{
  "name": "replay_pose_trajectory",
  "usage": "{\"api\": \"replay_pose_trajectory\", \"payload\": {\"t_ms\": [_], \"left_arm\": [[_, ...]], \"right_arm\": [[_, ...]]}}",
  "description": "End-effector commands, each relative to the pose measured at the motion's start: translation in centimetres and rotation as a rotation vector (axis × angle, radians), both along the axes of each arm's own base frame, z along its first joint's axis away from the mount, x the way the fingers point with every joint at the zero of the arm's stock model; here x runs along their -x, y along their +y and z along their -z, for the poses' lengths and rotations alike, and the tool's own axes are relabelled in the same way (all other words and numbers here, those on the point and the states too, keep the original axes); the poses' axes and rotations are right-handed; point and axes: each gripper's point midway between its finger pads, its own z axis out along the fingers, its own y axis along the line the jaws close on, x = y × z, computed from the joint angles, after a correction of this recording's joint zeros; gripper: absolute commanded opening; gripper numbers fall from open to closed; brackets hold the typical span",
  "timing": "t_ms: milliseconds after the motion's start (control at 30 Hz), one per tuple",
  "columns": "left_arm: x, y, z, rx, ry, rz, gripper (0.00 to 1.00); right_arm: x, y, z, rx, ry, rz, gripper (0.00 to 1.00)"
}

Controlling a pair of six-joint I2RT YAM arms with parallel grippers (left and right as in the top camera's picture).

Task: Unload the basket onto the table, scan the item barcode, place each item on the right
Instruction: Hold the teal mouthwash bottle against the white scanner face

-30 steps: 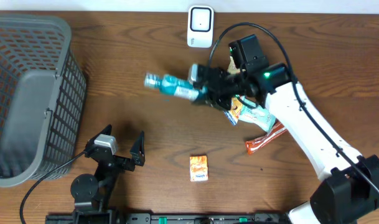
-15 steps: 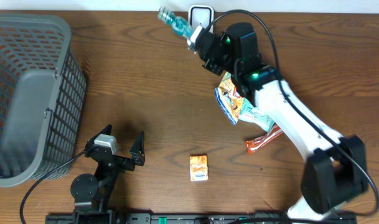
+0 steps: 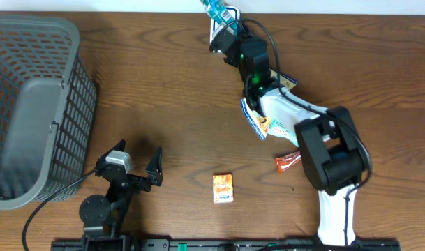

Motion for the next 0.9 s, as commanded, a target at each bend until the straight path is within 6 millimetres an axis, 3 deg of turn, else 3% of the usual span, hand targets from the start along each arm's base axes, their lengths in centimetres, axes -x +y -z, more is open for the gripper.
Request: {"api": "replay_pose_trajectory", "payload": {"t_ms": [0,333,500,867], "left_arm": [[0.0,-0.2,1.6,0.004,0.042,0.015,0.98],[0.1,-0.2,1.6,0.005,0.042,0.015,0.98],[0.1,-0.2,1.6,0.004,0.042,0.015,0.98],[0.0,-0.2,1.6,0.005,0.042,0.015,0.98]], "right_arm": [[-1.9,-0.2,-1.2,0.091,-0.080,0.043,0.01],[-6.8,-1.0,0.6,0.356,-0.147,0.188,0.01],[-7.0,-1.8,1.8,0.472,-0.135,0.222,0.01],[-6.7,-2.9,0.1,0.514,-0.176,0.312,0.01]]}}
